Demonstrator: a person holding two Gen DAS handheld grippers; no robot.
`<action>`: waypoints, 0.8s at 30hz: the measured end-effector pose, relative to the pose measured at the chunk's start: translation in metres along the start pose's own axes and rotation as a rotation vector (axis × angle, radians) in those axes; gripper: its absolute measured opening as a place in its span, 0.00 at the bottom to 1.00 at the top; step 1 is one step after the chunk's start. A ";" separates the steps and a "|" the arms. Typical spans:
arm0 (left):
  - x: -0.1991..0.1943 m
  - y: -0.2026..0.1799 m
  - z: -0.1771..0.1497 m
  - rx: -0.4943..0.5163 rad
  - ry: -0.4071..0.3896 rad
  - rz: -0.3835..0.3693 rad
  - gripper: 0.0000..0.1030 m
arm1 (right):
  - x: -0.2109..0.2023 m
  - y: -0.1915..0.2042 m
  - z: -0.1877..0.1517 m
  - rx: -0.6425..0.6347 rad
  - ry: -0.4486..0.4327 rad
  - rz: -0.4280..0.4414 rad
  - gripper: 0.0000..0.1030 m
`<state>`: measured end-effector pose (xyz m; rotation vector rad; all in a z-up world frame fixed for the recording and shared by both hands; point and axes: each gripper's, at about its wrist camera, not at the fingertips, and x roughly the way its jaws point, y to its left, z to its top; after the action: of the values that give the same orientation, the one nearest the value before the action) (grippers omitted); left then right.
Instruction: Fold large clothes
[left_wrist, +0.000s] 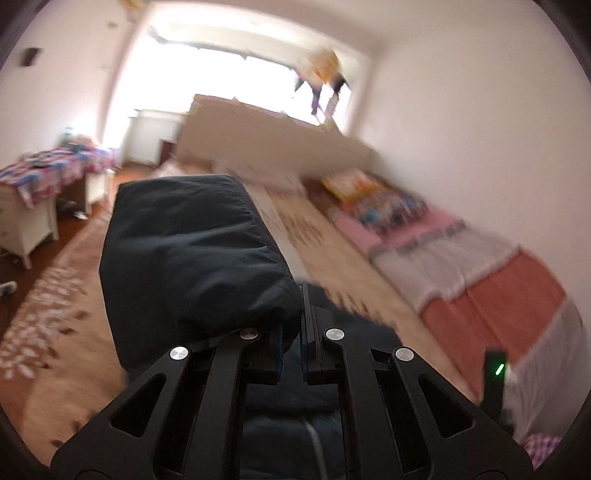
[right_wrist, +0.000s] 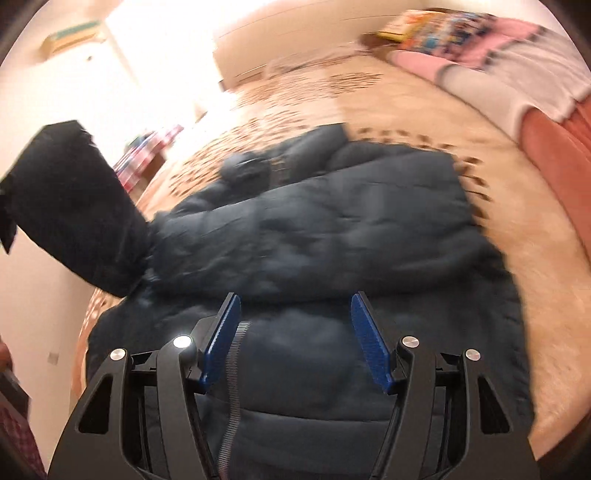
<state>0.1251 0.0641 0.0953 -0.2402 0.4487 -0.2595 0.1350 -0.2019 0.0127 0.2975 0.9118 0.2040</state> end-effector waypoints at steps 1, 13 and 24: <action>0.012 -0.012 -0.009 0.017 0.037 -0.015 0.06 | -0.004 -0.012 -0.001 0.021 -0.005 -0.006 0.61; 0.129 -0.079 -0.130 0.271 0.469 0.069 0.36 | -0.016 -0.086 -0.024 0.152 0.006 -0.022 0.61; 0.063 -0.072 -0.126 0.304 0.451 0.025 0.64 | -0.017 -0.053 -0.021 0.105 0.016 0.051 0.61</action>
<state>0.1089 -0.0441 -0.0193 0.1267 0.8484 -0.3546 0.1108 -0.2535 -0.0050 0.4176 0.9331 0.2060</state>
